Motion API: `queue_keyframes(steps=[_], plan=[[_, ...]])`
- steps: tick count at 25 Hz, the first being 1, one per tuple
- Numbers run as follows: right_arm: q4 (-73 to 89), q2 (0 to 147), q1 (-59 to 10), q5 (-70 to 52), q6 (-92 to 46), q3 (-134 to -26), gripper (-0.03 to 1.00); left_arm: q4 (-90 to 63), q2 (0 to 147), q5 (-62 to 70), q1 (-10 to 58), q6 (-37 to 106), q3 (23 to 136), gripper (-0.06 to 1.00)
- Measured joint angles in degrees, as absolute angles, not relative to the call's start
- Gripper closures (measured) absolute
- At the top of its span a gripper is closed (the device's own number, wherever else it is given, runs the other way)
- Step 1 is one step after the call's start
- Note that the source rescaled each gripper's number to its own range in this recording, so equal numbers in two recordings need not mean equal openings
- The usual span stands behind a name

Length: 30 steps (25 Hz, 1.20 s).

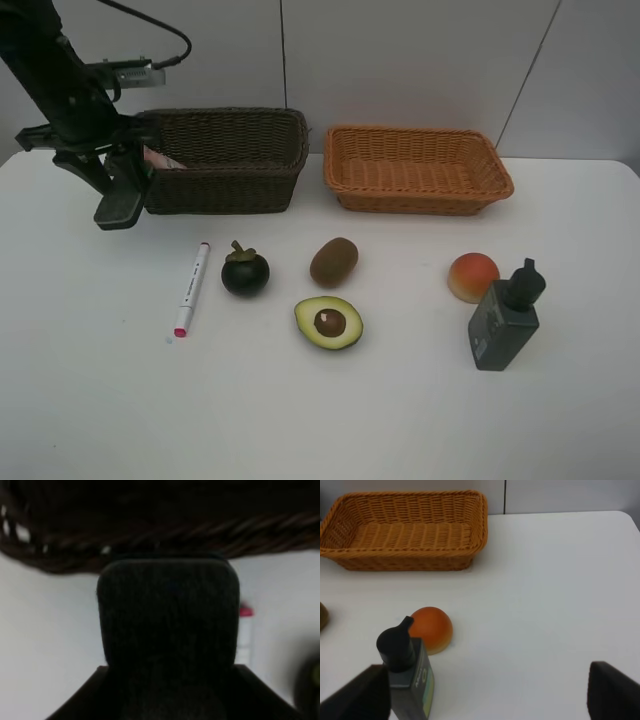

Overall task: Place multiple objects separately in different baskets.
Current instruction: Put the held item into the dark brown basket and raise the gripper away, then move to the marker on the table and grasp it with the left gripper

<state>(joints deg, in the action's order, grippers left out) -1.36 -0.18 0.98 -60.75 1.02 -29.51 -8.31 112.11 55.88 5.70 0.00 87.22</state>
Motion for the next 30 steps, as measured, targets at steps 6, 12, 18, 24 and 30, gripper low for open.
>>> queue_keyframes(steps=[6, 12, 18, 24, 30], plan=[[-1.36, -0.18, 0.98, -60.75, 1.02, -29.51, -0.03, -12.24, 120.15, 56.62, 5.81, 0.66, 105.93, 0.47], [-1.36, -0.18, 0.98, -60.75, 1.02, -29.51, -0.03, -12.68, 132.94, 56.33, 5.81, -0.69, 124.55, 0.47], [-1.36, -0.18, 0.98, -60.75, 1.02, -29.51, -0.03, -11.97, 139.39, 56.45, 5.81, 0.0, 128.53, 0.47], [-1.36, -0.18, 0.98, -60.75, 1.02, -29.51, -0.03, -10.34, 139.76, 60.14, 5.81, -4.89, 129.62, 0.06], [-1.36, -0.18, 0.98, -60.75, 1.02, -29.51, -0.03, -7.92, 139.59, 68.54, 5.81, -7.08, 133.87, 0.03]])
